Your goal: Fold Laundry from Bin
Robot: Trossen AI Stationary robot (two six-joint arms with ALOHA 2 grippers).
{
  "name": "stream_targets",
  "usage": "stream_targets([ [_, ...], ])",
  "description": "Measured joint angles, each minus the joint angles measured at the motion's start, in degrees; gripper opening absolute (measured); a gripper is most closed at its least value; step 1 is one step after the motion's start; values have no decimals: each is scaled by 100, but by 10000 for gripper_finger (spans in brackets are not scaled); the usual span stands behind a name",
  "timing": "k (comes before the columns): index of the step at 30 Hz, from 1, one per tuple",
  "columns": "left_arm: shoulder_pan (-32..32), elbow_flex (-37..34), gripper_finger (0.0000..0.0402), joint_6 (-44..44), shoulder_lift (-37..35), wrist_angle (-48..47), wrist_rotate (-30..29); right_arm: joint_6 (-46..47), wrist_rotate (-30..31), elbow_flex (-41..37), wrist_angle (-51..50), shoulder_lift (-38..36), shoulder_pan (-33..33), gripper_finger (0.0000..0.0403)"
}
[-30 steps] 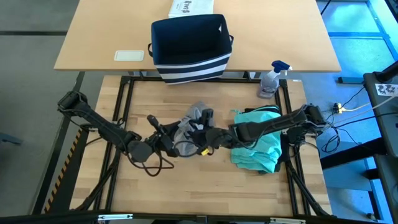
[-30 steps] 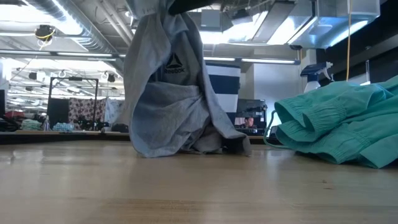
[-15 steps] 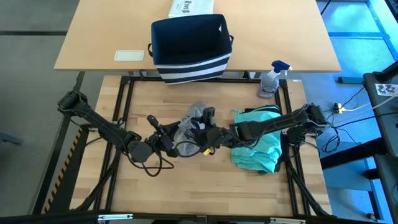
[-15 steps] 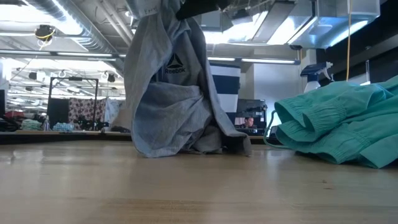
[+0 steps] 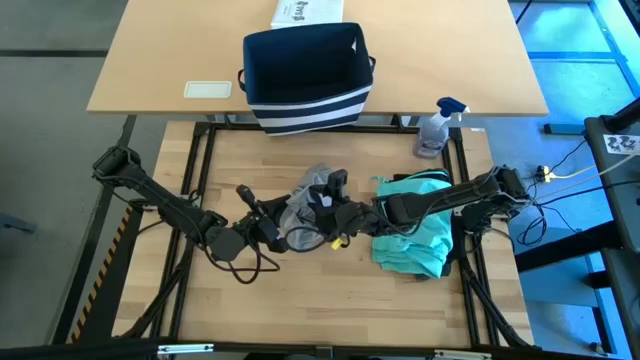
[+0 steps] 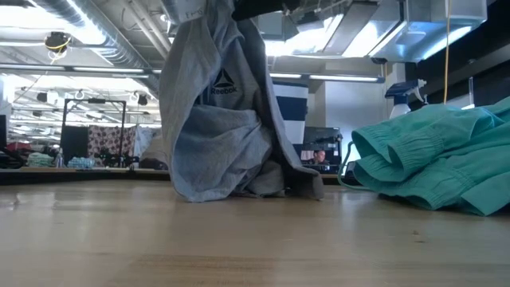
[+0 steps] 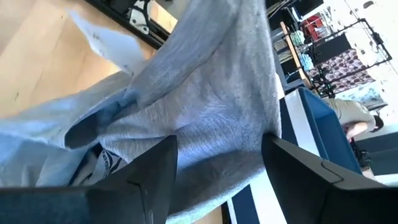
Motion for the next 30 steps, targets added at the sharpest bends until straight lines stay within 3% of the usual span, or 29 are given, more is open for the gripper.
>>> stream_targets([
  [15, 0, 0, 0, 0, 0, 0, 0, -413, 86, 146, 202, 0, -2, 234],
  [21, 0, 0, 0, 0, 0, 0, 3, -405, -402, 222, 230, -1, -7, 232],
  [30, -1, 0, 0, 0, 0, 0, 7, -374, -622, 220, 146, 48, -7, 171],
])
